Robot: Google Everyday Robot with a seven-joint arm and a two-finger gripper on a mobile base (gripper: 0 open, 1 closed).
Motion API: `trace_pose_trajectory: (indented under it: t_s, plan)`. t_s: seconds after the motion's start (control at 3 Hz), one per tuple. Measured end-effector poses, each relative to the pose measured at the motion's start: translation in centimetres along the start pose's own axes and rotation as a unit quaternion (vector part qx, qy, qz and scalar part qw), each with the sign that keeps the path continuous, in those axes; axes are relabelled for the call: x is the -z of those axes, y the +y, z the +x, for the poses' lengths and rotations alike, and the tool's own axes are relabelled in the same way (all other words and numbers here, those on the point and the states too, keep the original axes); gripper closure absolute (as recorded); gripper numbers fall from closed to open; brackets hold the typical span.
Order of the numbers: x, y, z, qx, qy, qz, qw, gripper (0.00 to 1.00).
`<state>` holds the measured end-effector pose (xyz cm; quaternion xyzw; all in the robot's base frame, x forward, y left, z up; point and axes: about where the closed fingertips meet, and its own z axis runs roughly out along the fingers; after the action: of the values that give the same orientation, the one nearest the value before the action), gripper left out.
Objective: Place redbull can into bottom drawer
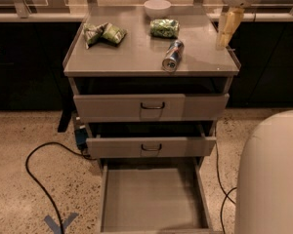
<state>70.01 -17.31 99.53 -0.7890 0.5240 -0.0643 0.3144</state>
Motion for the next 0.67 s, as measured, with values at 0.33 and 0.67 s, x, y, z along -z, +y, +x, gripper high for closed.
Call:
trace_pose_trajectory:
  t_s: [0.33,0.67]
  plan:
    - [-2.1,-0.3,-0.1,0.020,-0.025,-0.011,0.9994,0.00]
    - [-4.4,-1.0,-0.8,0.032,-0.052,-0.012,0.9981,0.00]
